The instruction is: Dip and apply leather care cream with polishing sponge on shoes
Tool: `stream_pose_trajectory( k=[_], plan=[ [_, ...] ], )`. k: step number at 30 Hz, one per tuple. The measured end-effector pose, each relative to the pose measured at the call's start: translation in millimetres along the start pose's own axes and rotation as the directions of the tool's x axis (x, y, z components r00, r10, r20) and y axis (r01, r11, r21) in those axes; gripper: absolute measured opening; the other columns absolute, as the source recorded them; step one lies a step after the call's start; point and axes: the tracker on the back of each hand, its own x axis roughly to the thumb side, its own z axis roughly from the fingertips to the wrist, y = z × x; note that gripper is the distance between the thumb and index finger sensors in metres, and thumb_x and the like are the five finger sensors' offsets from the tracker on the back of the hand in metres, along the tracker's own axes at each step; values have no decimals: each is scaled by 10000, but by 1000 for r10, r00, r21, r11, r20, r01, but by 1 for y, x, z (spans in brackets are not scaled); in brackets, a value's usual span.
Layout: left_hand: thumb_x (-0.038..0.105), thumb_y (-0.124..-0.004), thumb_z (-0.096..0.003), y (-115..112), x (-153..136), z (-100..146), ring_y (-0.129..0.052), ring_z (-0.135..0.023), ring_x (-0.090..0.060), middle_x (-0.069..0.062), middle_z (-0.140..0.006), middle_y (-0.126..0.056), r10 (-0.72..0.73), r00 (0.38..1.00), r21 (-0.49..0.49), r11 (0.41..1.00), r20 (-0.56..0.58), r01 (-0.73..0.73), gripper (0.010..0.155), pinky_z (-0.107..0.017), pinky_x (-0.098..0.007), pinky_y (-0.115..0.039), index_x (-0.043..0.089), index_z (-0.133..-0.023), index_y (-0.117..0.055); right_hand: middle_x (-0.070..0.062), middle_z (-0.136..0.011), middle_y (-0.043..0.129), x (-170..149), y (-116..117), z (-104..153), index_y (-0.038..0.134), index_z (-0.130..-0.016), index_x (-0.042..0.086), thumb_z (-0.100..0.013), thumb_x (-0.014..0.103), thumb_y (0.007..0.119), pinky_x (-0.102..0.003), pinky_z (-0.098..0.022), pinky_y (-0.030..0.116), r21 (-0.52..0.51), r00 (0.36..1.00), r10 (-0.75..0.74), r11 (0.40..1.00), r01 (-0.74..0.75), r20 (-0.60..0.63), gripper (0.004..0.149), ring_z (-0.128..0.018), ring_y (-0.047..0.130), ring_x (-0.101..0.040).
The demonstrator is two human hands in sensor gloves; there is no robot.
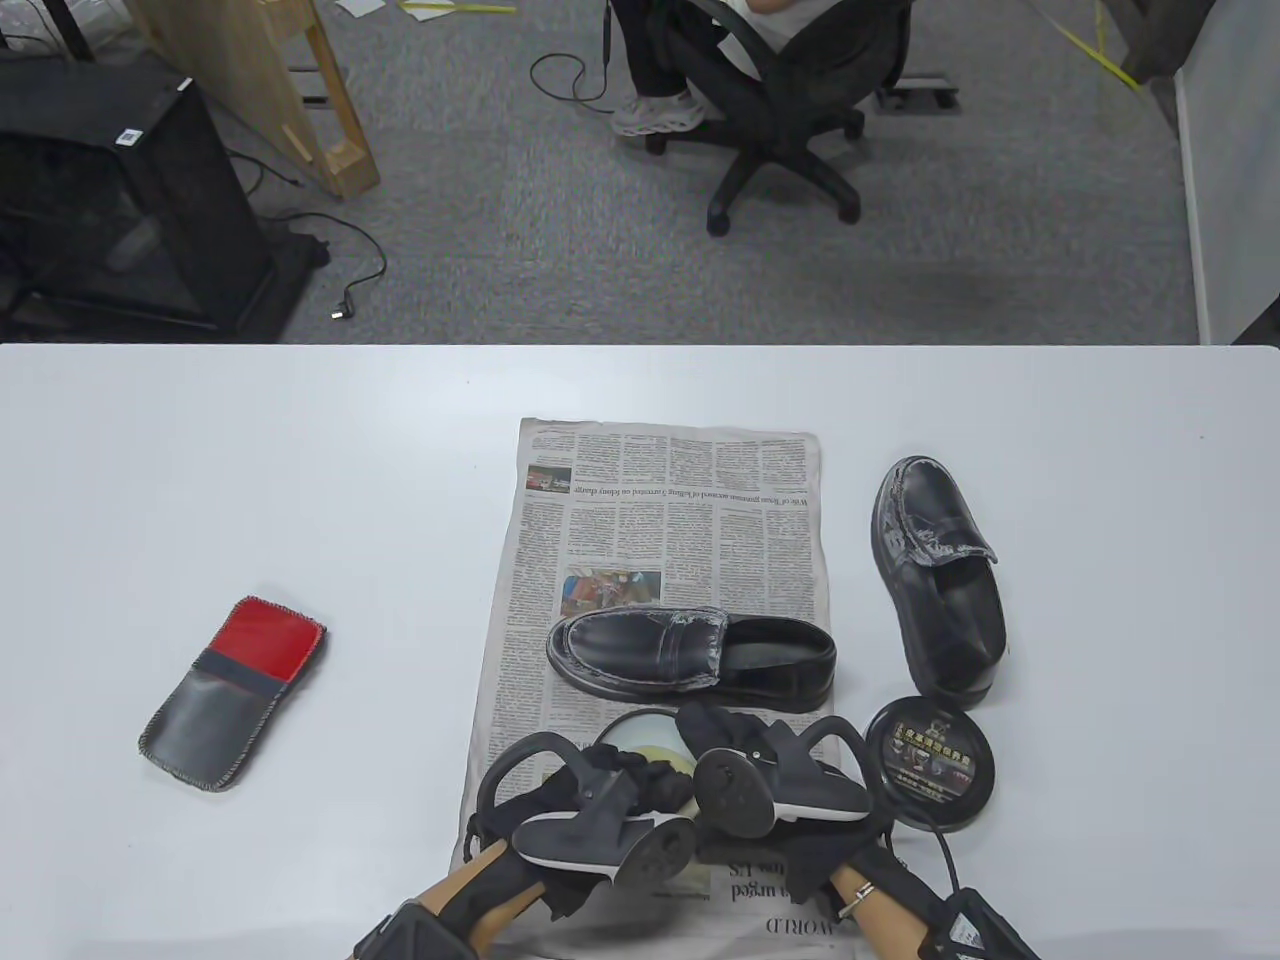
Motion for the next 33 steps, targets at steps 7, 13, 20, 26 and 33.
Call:
stream_pose_trajectory(
  k=[7,13,20,26,33],
  plan=[
    [362,-672,-592,-9,0,-6,-822,-874,-264,-72,-1021,-793,61,998,-26,998,-12,-61,494,-710,-488,-708,167,-1045,-643,-278,-1144,525,0,0,-1,306,-1178,-16,-434,583,701,-593,-695,663,-3,1000,-10,1000,10,1,1033,-1008,652,-497],
    [368,-673,-589,-11,-9,1,-827,-882,-250,-54,-1026,-803,126,992,34,992,-18,-125,496,-708,-476,-712,189,-1050,-649,-290,-1164,484,-2,0,0,265,-1185,8,-455,585,700,-602,-695,655,30,1000,-31,999,31,-2,1028,-1013,633,-515],
    [365,-677,-585,8,-21,16,-874,-869,-267,-71,-1025,-829,138,989,136,982,-61,-129,503,-682,-480,-756,180,-1052,-656,-268,-1171,500,-11,-18,13,358,-1185,94,-480,578,688,-594,-699,657,-60,1000,-6,998,4,-23,918,-1012,652,-496],
    [362,-673,-595,37,-55,45,-878,-870,-276,-76,-1032,-829,243,949,377,913,-202,-154,503,-679,-484,-756,176,-1061,-649,-210,-1149,564,-20,-38,27,461,-1151,159,-532,531,650,-567,-696,670,-387,989,13,920,-70,-147,747,-984,701,-441],
    [363,-648,-613,12,-96,26,-786,-981,-288,-57,-1118,-745,202,861,298,953,-467,-61,504,-733,-524,-693,222,-1094,-593,-233,-1180,494,-35,-38,-5,452,-1159,172,-547,512,638,-622,-718,574,-262,900,206,910,-321,-385,724,-1040,560,-516]
  ],
)
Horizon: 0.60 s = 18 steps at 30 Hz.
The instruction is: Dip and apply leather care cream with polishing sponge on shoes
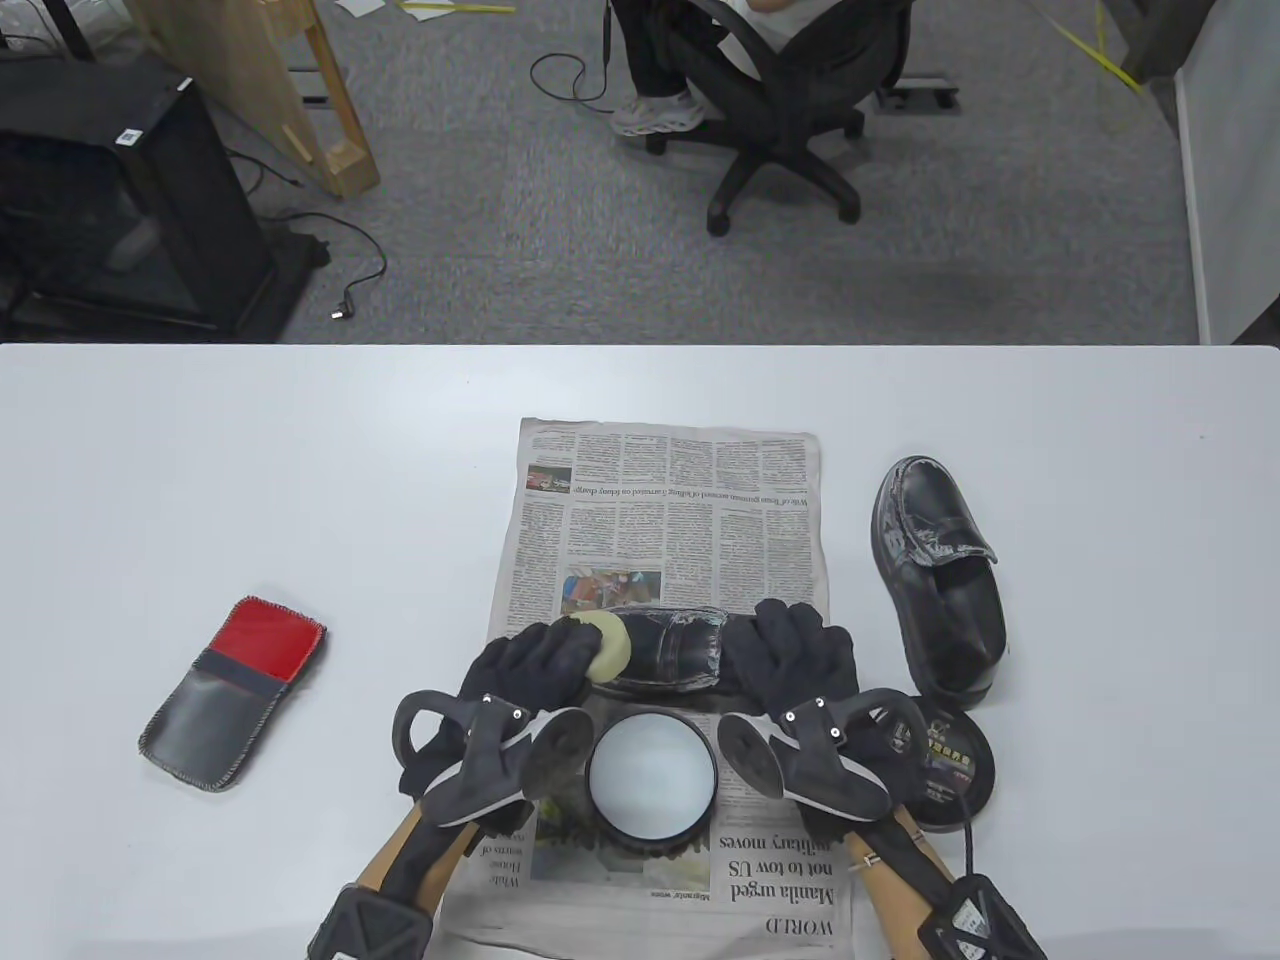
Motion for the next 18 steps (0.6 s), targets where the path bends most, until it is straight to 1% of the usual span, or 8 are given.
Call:
stream_pose_trajectory(
  k=[3,5,6,8,11,12,16,18],
  plan=[
    [370,-636,-618,-16,-1,-12,-721,-1029,-295,-56,-1159,-684,3,1000,-74,997,0,-3,505,-751,-539,-667,248,-1102,-566,-194,-1168,527,0,9,-12,529,-1122,197,-550,492,647,-614,-725,547,70,1000,-2,998,4,-26,654,-1035,573,-489],
    [385,-630,-621,-22,2,-17,-663,-1069,-303,-59,-1196,-625,27,999,-123,992,43,-21,515,-774,-566,-627,263,-1114,-540,-147,-1150,583,1,9,-13,597,-1068,264,-547,479,658,-581,-727,590,19,998,43,999,-42,-39,567,-1024,632,-444],
    [397,-631,-621,-26,5,-19,-652,-1074,-309,-71,-1203,-608,38,997,-163,986,65,-27,534,-775,-574,-619,252,-1123,-520,-138,-1150,584,2,11,-12,634,-1034,292,-548,472,663,-575,-730,591,21,998,61,998,-60,-36,519,-1025,632,-437],
    [440,-641,-610,-29,10,-22,-599,-1095,-329,-86,-1226,-554,-7,997,-186,982,72,20,612,-783,-599,-583,234,-1150,-440,-98,-1154,570,4,15,-10,667,-987,330,-550,460,661,-559,-742,583,-1,992,120,993,-120,-41,456,-1034,621,-408],
    [511,-660,-577,-34,15,-29,-564,-1112,-327,-81,-1248,-497,-136,988,-220,964,73,149,774,-793,-621,-554,219,-1190,-288,-37,-1112,641,7,15,-9,688,-959,336,-542,455,667,-529,-746,607,-31,987,154,987,-155,-47,434,-1013,674,-352],
    [504,-658,-577,-36,17,-31,-552,-1113,-332,-82,-1249,-481,-165,984,-224,959,62,175,770,-793,-619,-557,224,-1188,-282,-28,-1104,651,9,16,-9,692,-955,333,-543,453,667,-527,-744,612,-33,985,166,985,-168,-48,429,-1006,683,-343],
    [412,-627,-611,-37,14,-34,-622,-1096,-306,-39,-1236,-531,-243,970,-212,948,5,238,614,-783,-584,-614,268,-1163,-398,-8,-1093,663,10,18,-9,689,-950,334,-549,452,651,-512,-733,643,-48,979,196,979,-199,-50,419,-990,706,-324],
    [385,-631,-613,-37,6,-33,-652,-1086,-304,-25,-1234,-543,-240,971,-246,942,-20,228,588,-776,-575,-631,286,-1153,-420,-4,-1094,661,9,19,-9,690,-947,336,-550,452,650,-517,-735,634,-38,984,168,985,-170,-55,416,-991,701,-322]
  ],
)
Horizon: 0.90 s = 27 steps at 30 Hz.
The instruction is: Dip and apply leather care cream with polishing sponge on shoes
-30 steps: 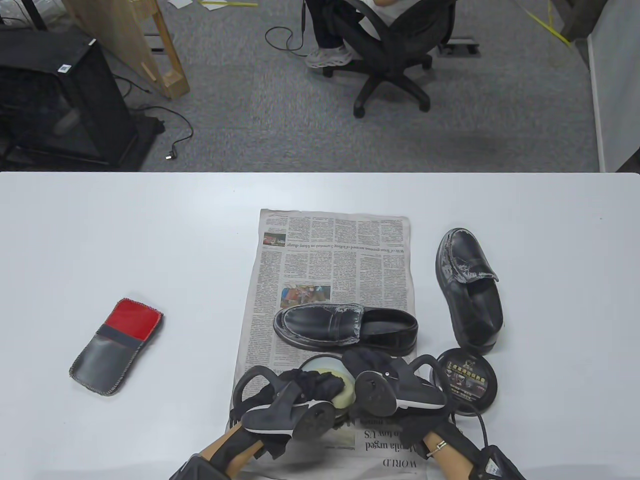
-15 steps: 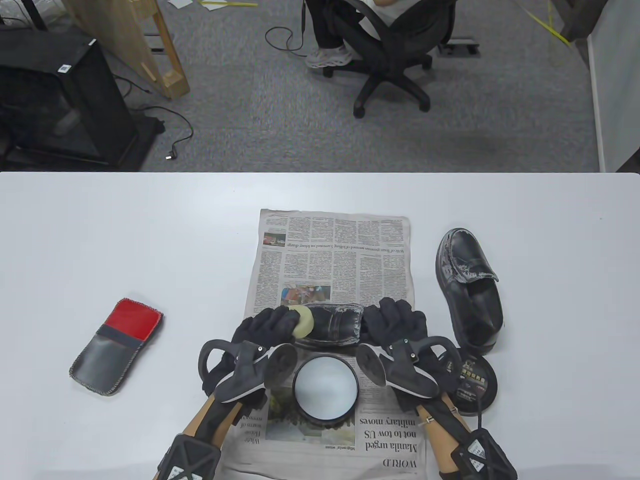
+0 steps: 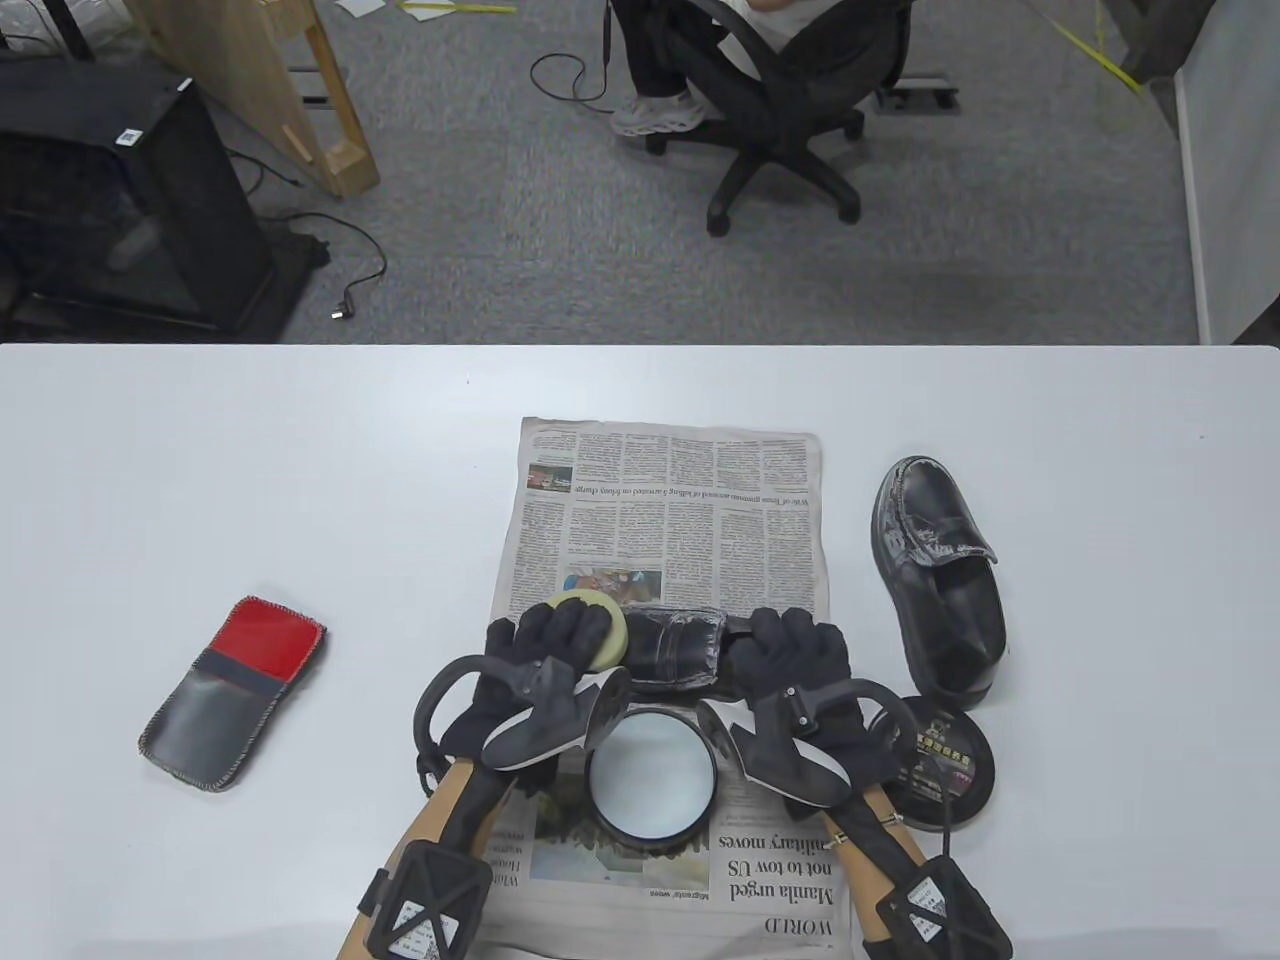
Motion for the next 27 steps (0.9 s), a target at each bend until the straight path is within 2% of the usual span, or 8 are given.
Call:
stream_pose_trajectory(
  k=[3,7,10,13,18,21,23,27],
  plan=[
    [361,-651,-607,-1,-12,6,-677,-1076,-311,-24,-1228,-569,26,1000,-27,999,-3,-26,568,-762,-577,-650,302,-1139,-459,-3,-1082,675,1,1,1,691,-949,329,-552,448,649,-521,-730,635,-4,1000,6,1000,-6,-3,416,-977,715,-309],
    [352,-669,-606,9,-21,15,-699,-1063,-329,-39,-1222,-600,19,1000,-130,991,23,-16,564,-754,-577,-656,285,-1138,-491,-10,-1082,678,3,1,0,690,-953,323,-557,441,644,-529,-720,648,-1,1000,24,1000,-24,-1,415,-967,728,-311],
    [357,-673,-604,20,-16,23,-697,-1068,-323,-43,-1211,-635,39,996,-55,998,82,-35,553,-761,-579,-648,297,-1134,-528,-13,-1083,680,3,1,1,692,-951,324,-559,436,645,-535,-724,648,-5,1000,20,1000,-20,6,410,-973,728,-315],
    [360,-666,-608,20,-4,18,-666,-1083,-318,-38,-1220,-611,124,982,12,992,141,-127,559,-764,-589,-632,294,-1140,-508,-15,-1083,681,3,1,1,692,-950,324,-560,434,643,-532,-726,647,-9,1000,21,1000,-21,10,408,-977,728,-311],
    [370,-627,-619,4,7,-4,-609,-1111,-310,-23,-1244,-532,-17,1000,28,999,22,17,572,-781,-593,-610,303,-1151,-428,-14,-1088,676,4,2,2,690,-951,324,-563,433,639,-529,-732,637,-9,1000,14,1000,-14,13,406,-990,717,-310],
    [364,-630,-622,-2,-4,-9,-642,-1095,-323,-40,-1242,-547,44,999,-17,999,-31,-45,563,-768,-588,-630,306,-1150,-442,-12,-1081,682,4,2,2,691,-950,322,-564,431,639,-530,-731,636,-7,1000,13,1000,-13,12,404,-985,720,-309],
    [359,-646,-618,-1,-13,-9,-695,-1072,-328,-49,-1228,-605,22,998,-45,999,-62,-25,557,-757,-584,-652,306,-1146,-476,-11,-1074,690,5,1,1,695,-950,317,-565,429,639,-530,-725,641,-2,1000,23,1000,-23,9,404,-975,731,-305],
    [349,-674,-613,7,-25,-3,-763,-1033,-333,-75,-1195,-691,0,998,-179,984,-69,-12,560,-739,-573,-682,250,-1146,-533,-15,-1073,691,7,1,1,694,-952,315,-567,426,638,-535,-718,649,-2,999,37,999,-37,8,404,-969,738,-309]
  ],
)
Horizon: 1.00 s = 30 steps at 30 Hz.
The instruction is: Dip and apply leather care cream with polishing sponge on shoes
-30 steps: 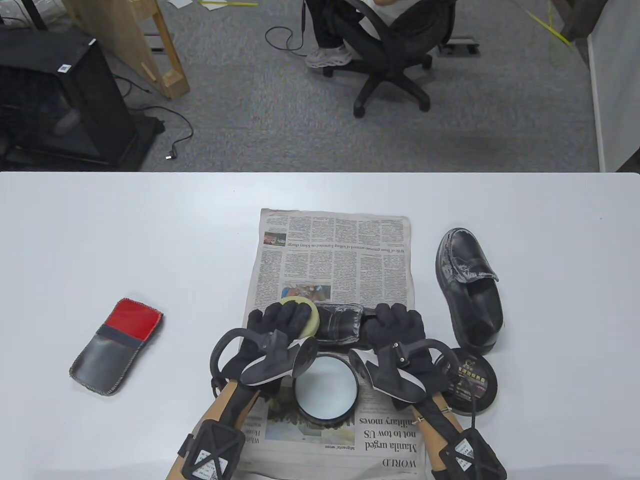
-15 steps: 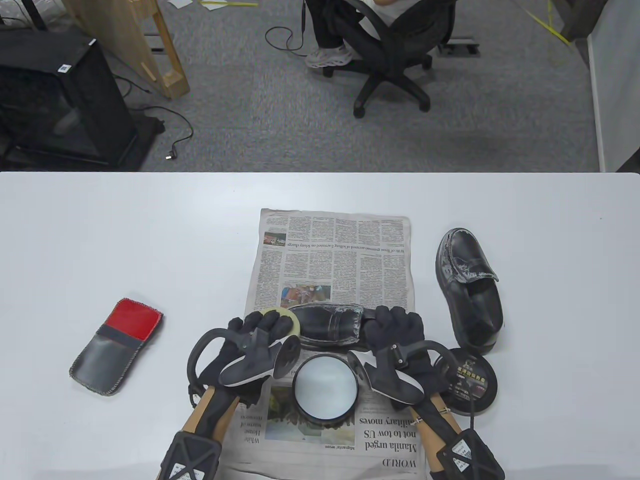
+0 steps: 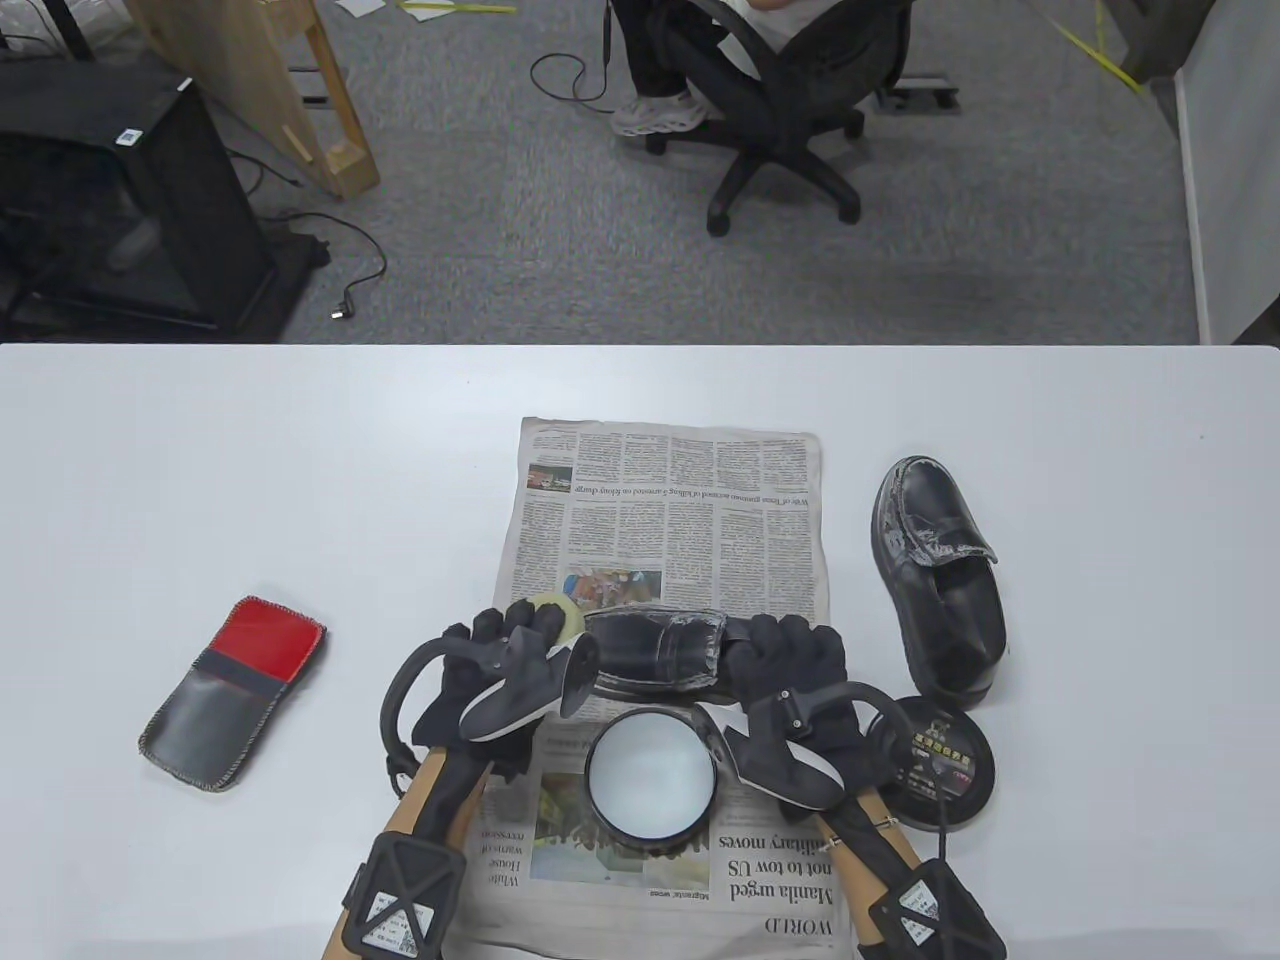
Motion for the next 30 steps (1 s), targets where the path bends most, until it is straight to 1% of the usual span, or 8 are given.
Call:
stream_pose_trajectory(
  k=[4,6,8,12,17,21,26,30],
  plan=[
    [345,-704,-600,17,0,15,-782,-1022,-334,-77,-1179,-729,32,997,64,997,73,-36,547,-728,-571,-703,260,-1130,-600,-21,-1073,691,0,0,0,694,-952,311,-568,424,638,-539,-719,646,-4,1000,0,1000,0,2,405,-973,733,-312],
    [344,-706,-600,22,10,20,-766,-1032,-333,-74,-1184,-715,59,984,91,993,167,-75,546,-731,-571,-700,266,-1130,-597,-23,-1075,689,0,-1,1,691,-955,308,-569,422,636,-537,-722,645,-9,1000,6,1000,-6,4,406,-977,730,-314],
    [345,-697,-605,21,21,20,-723,-1056,-332,-63,-1200,-676,20,982,103,994,190,-40,546,-751,-573,-669,283,-1134,-573,-26,-1077,687,0,-1,2,691,-956,305,-570,421,634,-535,-723,642,-9,1000,6,1000,-6,5,407,-981,728,-315],
    [350,-667,-613,6,30,8,-633,-1103,-300,-26,-1230,-588,8,987,176,984,158,-36,550,-779,-586,-621,318,-1137,-503,-24,-1078,686,0,0,2,688,-957,305,-572,420,632,-528,-730,630,-8,1000,-2,1000,2,5,406,-987,722,-310],
    [356,-647,-617,-7,22,-4,-664,-1089,-300,-17,-1235,-567,-26,999,165,986,27,21,552,-773,-569,-641,330,-1136,-461,-15,-1071,691,0,1,2,684,-958,309,-572,421,628,-524,-736,613,-8,1000,-15,1000,15,0,405,-983,722,-299],
    [356,-650,-611,-12,12,0,-688,-1080,-295,-10,-1227,-592,-84,996,147,986,-5,84,555,-773,-572,-640,335,-1129,-451,-6,-1062,698,1,1,2,681,-959,311,-574,421,625,-525,-734,615,-7,1000,-4,1000,4,-5,404,-971,732,-289],
    [343,-673,-598,-13,10,16,-681,-1088,-265,11,-1212,-607,-165,986,195,968,37,155,543,-787,-570,-631,343,-1109,-490,-9,-1062,695,1,1,2,677,-961,312,-575,418,624,-526,-734,612,-12,1000,3,1000,-3,-3,404,-968,731,-290],
    [345,-675,-597,-11,7,28,-649,-1104,-267,24,-1210,-607,-62,987,247,969,150,24,514,-791,-590,-610,399,-1087,-528,-2,-1059,699,1,1,2,675,-961,317,-575,420,624,-526,-739,609,-15,1000,2,1000,-2,0,403,-969,731,-285]
  ],
)
